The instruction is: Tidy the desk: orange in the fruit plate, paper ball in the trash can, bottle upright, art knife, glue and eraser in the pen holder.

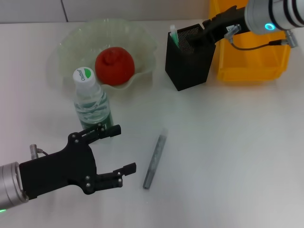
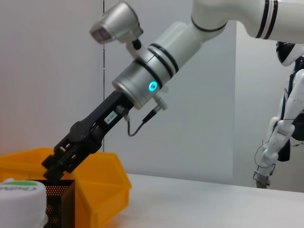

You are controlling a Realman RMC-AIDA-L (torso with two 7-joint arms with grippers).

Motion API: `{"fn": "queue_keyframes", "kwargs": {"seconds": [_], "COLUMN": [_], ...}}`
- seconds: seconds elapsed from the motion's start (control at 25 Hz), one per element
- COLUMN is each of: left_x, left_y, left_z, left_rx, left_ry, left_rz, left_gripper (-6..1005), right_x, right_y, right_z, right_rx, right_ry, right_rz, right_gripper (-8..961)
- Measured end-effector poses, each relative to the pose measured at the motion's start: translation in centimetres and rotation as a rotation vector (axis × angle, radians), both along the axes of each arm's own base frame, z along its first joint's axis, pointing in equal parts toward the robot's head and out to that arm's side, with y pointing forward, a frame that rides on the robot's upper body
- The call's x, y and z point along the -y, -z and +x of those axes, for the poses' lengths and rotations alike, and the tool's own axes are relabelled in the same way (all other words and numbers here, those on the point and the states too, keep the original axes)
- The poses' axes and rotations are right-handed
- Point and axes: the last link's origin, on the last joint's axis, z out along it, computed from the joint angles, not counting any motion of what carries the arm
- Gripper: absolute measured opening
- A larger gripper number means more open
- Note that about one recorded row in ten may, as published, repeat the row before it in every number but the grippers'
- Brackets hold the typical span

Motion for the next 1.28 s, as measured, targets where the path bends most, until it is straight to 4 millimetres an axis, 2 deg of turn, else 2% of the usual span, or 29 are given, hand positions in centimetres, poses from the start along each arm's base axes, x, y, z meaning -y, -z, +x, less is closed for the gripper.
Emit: {"fn": "queue_keyframes", "kwargs": {"seconds": [0.2, 0.28, 0.44, 0.48, 0.52, 0.6, 0.76, 0.88, 0.92, 1.12, 1.28], "left_x": [0.0, 0.1, 0.4, 1.0, 1.5, 1.9, 2.6, 2.8, 2.8, 2.8, 2.7], "left_y": [-0.1, -0.6, -1.0, -1.7, -2.1, -2.6, -3.0, -2.9, -2.9, -2.8, -2.7], "left_z": [0.0, -0.2, -0.6, -1.6, -2.3, -2.9, -3.6, -3.7, -3.6, -3.5, -3.5], "left_rx": [0.0, 0.01, 0.012, 0.005, -0.002, -0.006, -0.007, -0.003, -0.001, 0.001, 0.001], "left_ry": [0.0, 0.0, -0.012, -0.039, -0.062, -0.086, -0.118, -0.123, -0.122, -0.121, -0.121], "left_rz": [0.004, 0.019, 0.035, 0.081, 0.103, 0.119, 0.136, 0.138, 0.138, 0.136, 0.136], "left_gripper": [860, 860, 860, 860, 860, 860, 860, 860, 860, 860, 860], "right_x": [0.9, 1.9, 5.5, 7.0, 7.0, 8.0, 8.5, 8.4, 8.4, 9.0, 9.2], "right_y": [-1.4, -2.1, -2.6, -2.0, -2.0, -0.8, 2.5, 6.0, 6.0, 9.4, 10.3], "right_z": [-0.5, -1.1, -2.5, -3.0, -3.0, -3.2, -3.3, -3.9, -3.9, -4.2, -4.1], "right_rx": [-0.022, -0.035, -0.012, 0.011, 0.011, 0.021, 0.049, 0.111, 0.111, 0.202, 0.202], "right_ry": [0.035, 0.066, 0.114, 0.125, 0.125, 0.145, 0.152, 0.099, 0.099, 0.038, 0.069], "right_rz": [-0.022, -0.055, -0.15, -0.199, -0.199, -0.252, -0.309, -0.341, -0.341, -0.393, -0.389], "right_gripper": [660, 677, 711, 712, 713, 716, 720, 723, 724, 730, 735]}}
